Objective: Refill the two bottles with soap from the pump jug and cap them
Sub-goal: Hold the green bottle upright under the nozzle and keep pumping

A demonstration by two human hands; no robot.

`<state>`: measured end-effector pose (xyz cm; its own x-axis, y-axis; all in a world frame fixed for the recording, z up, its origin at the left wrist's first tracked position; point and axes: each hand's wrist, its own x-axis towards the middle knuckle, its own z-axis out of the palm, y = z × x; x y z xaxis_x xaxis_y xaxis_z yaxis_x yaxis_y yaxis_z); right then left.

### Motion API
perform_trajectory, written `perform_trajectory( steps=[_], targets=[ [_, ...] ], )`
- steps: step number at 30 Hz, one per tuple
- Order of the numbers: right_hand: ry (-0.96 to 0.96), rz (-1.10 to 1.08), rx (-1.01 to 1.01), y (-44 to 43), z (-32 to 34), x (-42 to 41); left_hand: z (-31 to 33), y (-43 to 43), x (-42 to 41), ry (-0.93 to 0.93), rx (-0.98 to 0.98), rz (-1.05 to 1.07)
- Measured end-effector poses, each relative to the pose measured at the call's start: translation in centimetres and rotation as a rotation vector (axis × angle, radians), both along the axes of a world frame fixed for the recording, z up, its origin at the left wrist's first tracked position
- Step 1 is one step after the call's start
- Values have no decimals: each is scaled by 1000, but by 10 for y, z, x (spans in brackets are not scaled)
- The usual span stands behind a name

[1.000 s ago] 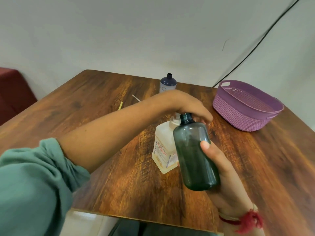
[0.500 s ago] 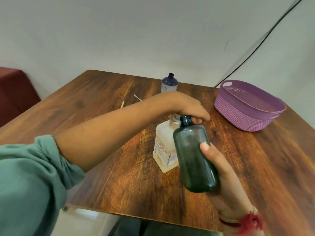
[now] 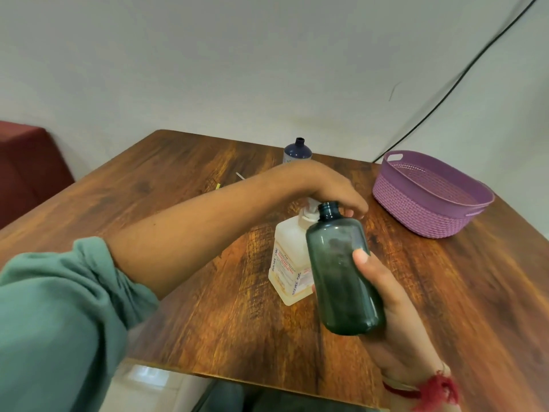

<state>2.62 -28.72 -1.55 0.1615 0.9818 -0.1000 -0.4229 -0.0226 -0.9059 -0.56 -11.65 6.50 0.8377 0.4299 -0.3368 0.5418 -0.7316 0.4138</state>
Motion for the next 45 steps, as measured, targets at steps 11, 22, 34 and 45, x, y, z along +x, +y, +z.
perform_trajectory(
  steps=[11, 22, 34, 45],
  targets=[
    [-28, 10, 24, 1, 0, 1, -3, 1, 0, 21, 12, 27],
    [-31, 19, 17, 3, -4, 1, -13, 4, 1, -28, -58, 78],
    [-13, 26, 11, 5, -4, 1, -13, 4, 2, -67, -147, 75],
    [-23, 37, 17, 6, -2, 2, -9, 2, 2, -73, -161, 65]
  ],
)
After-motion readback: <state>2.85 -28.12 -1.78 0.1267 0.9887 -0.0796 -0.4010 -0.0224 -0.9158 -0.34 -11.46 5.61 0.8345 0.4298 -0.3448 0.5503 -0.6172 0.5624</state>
